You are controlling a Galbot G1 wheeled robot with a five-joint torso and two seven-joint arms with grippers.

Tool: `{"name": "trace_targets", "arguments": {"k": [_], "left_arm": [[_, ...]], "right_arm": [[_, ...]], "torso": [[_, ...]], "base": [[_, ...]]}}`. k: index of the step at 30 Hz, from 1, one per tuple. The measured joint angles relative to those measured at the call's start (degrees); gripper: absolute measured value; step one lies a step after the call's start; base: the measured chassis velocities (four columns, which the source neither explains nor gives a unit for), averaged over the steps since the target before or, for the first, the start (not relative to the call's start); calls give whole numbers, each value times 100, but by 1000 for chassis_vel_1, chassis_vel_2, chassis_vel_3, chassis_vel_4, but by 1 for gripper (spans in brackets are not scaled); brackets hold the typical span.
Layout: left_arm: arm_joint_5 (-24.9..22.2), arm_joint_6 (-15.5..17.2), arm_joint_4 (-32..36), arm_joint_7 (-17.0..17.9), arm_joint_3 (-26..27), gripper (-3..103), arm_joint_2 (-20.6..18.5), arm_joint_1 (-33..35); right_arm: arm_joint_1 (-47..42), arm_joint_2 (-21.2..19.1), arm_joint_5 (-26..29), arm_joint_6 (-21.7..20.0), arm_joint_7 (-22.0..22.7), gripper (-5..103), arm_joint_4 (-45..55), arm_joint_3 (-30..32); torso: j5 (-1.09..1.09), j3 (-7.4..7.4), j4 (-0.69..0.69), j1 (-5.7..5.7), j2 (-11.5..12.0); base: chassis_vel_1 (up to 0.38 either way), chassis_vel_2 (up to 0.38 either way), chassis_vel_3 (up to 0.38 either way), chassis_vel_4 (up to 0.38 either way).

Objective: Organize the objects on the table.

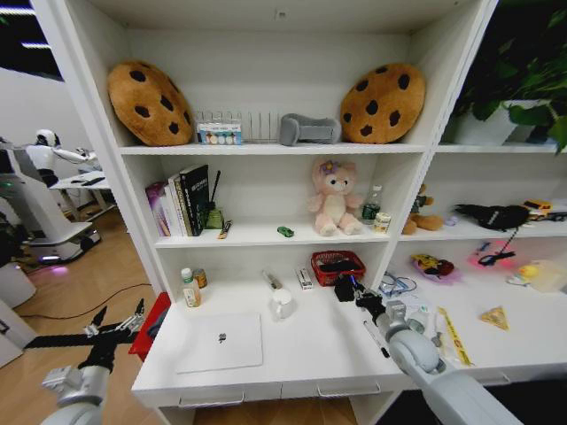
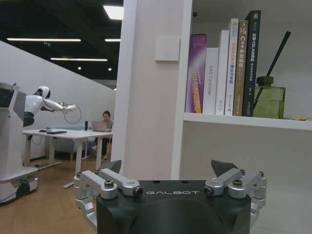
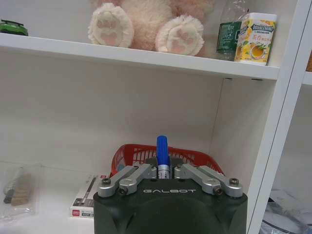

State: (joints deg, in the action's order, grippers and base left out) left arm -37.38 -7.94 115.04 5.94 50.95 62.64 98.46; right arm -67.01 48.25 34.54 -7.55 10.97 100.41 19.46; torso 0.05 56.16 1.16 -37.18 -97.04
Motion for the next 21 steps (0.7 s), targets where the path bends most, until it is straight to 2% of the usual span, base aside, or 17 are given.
{"name": "trace_targets", "arguments": {"k": [5,12,21], "left_arm": [[-15,1,-6,0,36,100,1,34],[-38,1,-10,0,86,100,-6,89],[-39,3,-4,3,147,100,8,176]], "right_arm": [[179,11,4,37,-14,11,-281,-104],[626,-27,84,229,-282,11,-1071,-318],[1510,16,559,254,-319,11,-1769,-764]], "torso": [[0,0,0,0,0],[1,0,1,0,0],[0,0,0,1,0]], "base": [[0,0,0,0],[0,0,0,0],[0,0,0,0]]}}
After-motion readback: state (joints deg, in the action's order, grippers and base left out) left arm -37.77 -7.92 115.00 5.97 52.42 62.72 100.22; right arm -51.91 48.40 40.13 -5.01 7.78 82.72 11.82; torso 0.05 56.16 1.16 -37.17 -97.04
